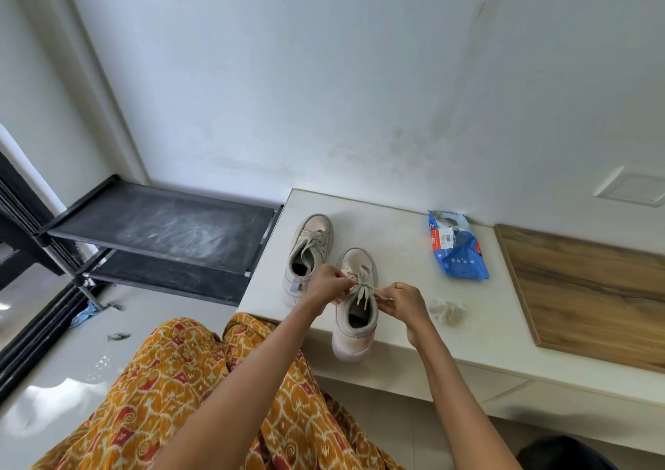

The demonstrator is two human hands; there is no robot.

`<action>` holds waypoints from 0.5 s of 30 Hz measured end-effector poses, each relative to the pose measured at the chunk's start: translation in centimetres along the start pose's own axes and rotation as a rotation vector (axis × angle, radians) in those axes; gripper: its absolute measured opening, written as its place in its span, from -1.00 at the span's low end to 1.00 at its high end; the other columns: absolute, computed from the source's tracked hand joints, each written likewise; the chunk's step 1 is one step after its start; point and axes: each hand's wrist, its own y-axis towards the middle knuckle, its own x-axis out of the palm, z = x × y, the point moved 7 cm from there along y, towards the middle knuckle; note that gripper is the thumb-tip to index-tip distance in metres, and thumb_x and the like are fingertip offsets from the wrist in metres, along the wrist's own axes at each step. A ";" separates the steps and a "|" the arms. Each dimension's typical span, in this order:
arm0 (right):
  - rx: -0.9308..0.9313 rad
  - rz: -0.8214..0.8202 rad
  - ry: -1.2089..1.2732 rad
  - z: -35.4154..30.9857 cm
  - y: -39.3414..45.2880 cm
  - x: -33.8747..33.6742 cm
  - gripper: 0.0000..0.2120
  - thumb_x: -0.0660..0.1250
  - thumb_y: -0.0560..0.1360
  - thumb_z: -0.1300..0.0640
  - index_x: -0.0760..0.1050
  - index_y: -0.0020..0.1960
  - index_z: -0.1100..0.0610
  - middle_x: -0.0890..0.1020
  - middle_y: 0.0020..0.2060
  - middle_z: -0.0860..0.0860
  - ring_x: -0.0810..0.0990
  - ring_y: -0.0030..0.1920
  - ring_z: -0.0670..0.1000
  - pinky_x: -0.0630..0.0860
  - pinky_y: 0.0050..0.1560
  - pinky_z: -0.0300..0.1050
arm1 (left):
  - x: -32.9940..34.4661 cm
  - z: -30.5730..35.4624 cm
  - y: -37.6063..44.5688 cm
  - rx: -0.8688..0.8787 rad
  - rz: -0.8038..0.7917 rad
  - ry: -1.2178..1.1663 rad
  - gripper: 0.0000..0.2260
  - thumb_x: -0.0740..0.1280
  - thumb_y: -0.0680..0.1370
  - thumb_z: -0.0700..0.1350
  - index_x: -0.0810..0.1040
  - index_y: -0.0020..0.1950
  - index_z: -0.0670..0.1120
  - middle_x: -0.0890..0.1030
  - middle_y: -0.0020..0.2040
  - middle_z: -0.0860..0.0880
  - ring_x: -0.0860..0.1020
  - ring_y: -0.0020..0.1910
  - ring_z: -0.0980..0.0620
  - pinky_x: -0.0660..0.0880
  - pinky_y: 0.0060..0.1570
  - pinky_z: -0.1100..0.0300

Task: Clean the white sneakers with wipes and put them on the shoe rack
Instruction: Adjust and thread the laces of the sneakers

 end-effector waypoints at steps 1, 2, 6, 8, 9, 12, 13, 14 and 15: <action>-0.002 -0.011 -0.002 -0.1 -0.1 0.0 -0.87 0.31 0.46 0.31 0.45 -0.26 0.24 0.66 -0.14 0.25 0.68 -0.12 0.13 0.61 -0.03 -0.04 | 0.1 0.1 0.0 0.015 0.004 0.019 -0.81 0.40 0.49 -0.16 0.51 -0.28 -0.20 0.54 -0.32 -0.18 0.53 -0.34 -0.05 0.54 -0.24 0.11; -0.005 -0.030 -0.007 -0.2 -0.1 0.0 -0.88 0.31 0.47 0.30 0.47 -0.25 0.24 0.66 -0.13 0.25 0.68 -0.11 0.12 0.61 -0.04 -0.06 | 0.1 0.2 0.0 0.027 -0.006 0.030 -0.82 0.40 0.49 -0.16 0.52 -0.27 -0.20 0.54 -0.32 -0.17 0.52 -0.34 -0.04 0.53 -0.27 0.13; -0.063 -0.102 -0.134 -0.9 -0.4 0.2 -0.81 0.39 0.47 0.10 0.50 -0.23 0.19 0.67 -0.17 0.15 0.67 -0.11 0.06 0.61 -0.10 -0.13 | 0.2 0.1 -0.1 0.043 -0.076 0.010 -0.84 0.38 0.52 -0.14 0.59 -0.13 -0.24 0.56 -0.34 -0.11 0.51 -0.40 0.06 0.49 -0.34 0.23; -0.132 -0.067 -0.261 -1.2 -0.5 0.4 -0.75 0.41 0.45 0.02 0.49 -0.27 0.16 0.63 -0.29 0.07 0.66 -0.16 0.04 0.63 -0.07 -0.09 | 0.3 0.1 -0.1 0.052 -0.065 -0.013 -0.78 0.40 0.50 -0.11 0.60 -0.11 -0.29 0.57 -0.33 -0.12 0.52 -0.40 0.05 0.50 -0.35 0.23; -0.158 -0.034 -0.297 -1.2 -0.5 0.3 -0.74 0.41 0.45 0.02 0.48 -0.30 0.15 0.60 -0.33 0.05 0.65 -0.19 0.02 0.63 -0.05 -0.06 | 0.3 0.0 -0.1 0.048 -0.049 -0.026 -0.76 0.42 0.49 -0.10 0.60 -0.12 -0.30 0.58 -0.32 -0.14 0.53 -0.39 0.03 0.51 -0.34 0.21; -0.144 0.024 -0.217 -0.6 -0.4 0.2 -0.75 0.39 0.47 0.11 0.46 -0.33 0.17 0.61 -0.32 0.10 0.65 -0.20 0.04 0.63 -0.02 0.00 | 0.3 -0.5 0.1 0.020 -0.013 -0.047 -0.79 0.44 0.47 -0.11 0.59 -0.19 -0.27 0.57 -0.31 -0.15 0.53 -0.35 -0.02 0.53 -0.30 0.15; -0.119 0.030 -0.168 -0.5 -0.5 0.1 -0.75 0.38 0.48 0.14 0.45 -0.33 0.18 0.62 -0.28 0.13 0.66 -0.17 0.07 0.63 -0.03 -0.02 | 0.4 -0.5 0.2 0.010 -0.009 -0.047 -0.80 0.44 0.47 -0.12 0.58 -0.23 -0.24 0.57 -0.33 -0.13 0.53 -0.36 -0.01 0.53 -0.29 0.14; -0.099 0.034 -0.133 -0.5 -0.6 0.1 -0.75 0.36 0.49 0.16 0.44 -0.33 0.19 0.62 -0.24 0.17 0.66 -0.14 0.10 0.63 -0.04 -0.05 | 0.5 -0.5 0.2 0.002 -0.007 -0.042 -0.81 0.43 0.47 -0.12 0.57 -0.25 -0.22 0.56 -0.35 -0.11 0.53 -0.37 -0.01 0.53 -0.28 0.14; -0.089 0.033 -0.113 -0.5 -0.7 0.1 -0.75 0.35 0.49 0.18 0.44 -0.33 0.19 0.62 -0.22 0.19 0.66 -0.13 0.11 0.63 -0.07 -0.08 | 0.5 -0.5 0.3 -0.003 -0.002 -0.032 -0.81 0.42 0.48 -0.12 0.56 -0.27 -0.21 0.55 -0.37 -0.10 0.52 -0.39 0.00 0.53 -0.28 0.13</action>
